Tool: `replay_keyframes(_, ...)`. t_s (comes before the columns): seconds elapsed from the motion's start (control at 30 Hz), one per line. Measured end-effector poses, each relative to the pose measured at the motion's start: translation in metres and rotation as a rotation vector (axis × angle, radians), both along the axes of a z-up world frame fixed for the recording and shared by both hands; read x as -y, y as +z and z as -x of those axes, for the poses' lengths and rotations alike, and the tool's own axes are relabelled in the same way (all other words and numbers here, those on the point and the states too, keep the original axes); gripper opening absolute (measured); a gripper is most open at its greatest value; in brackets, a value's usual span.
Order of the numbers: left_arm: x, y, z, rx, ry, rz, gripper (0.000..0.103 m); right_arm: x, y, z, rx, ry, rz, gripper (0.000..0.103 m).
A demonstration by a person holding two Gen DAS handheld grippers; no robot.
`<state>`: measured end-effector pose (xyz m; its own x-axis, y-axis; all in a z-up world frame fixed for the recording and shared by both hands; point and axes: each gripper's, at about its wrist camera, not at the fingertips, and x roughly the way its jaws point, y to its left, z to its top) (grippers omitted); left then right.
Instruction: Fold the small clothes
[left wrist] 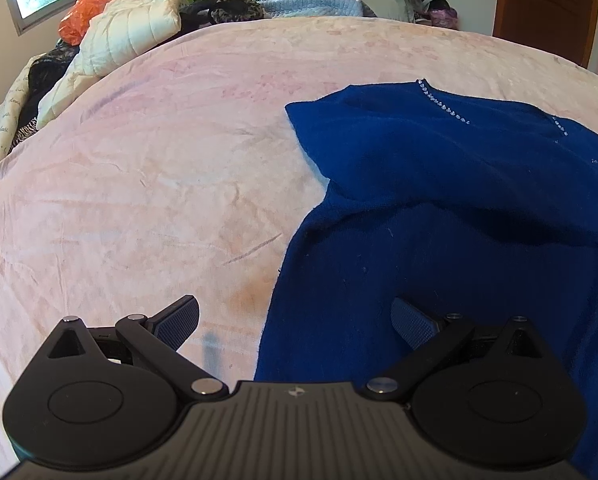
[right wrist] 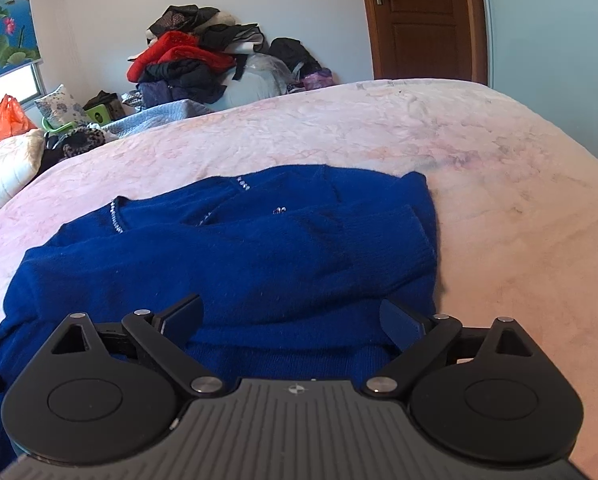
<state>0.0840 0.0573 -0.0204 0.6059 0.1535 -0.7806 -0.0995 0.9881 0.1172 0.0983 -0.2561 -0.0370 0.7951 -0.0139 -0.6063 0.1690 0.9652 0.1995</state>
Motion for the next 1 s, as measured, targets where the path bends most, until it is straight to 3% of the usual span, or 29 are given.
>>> replay_keyframes(0.3, 0.001, -0.001, 0.016, -0.003, -0.021, -0.007, 0.103, 0.003, 0.004, 0.03, -0.028, 0.065, -0.085, 0.098)
replay_keyframes(0.77, 0.005, -0.003, 0.04, -0.013, -0.052, 0.007, 0.103, -0.013, 0.011, 0.09, -0.037, 0.169, -0.063, 0.098)
replay_keyframes(0.9, 0.008, -0.005, 0.047, -0.014, -0.059, -0.013, 0.103, -0.005, 0.009, 0.11, 0.034, 0.146, -0.133, 0.098)
replay_keyframes(1.0, 0.009, -0.005, 0.053, -0.008, -0.07, -0.02, 0.103, 0.0, 0.004, 0.118, 0.039, 0.131, -0.198, 0.098)
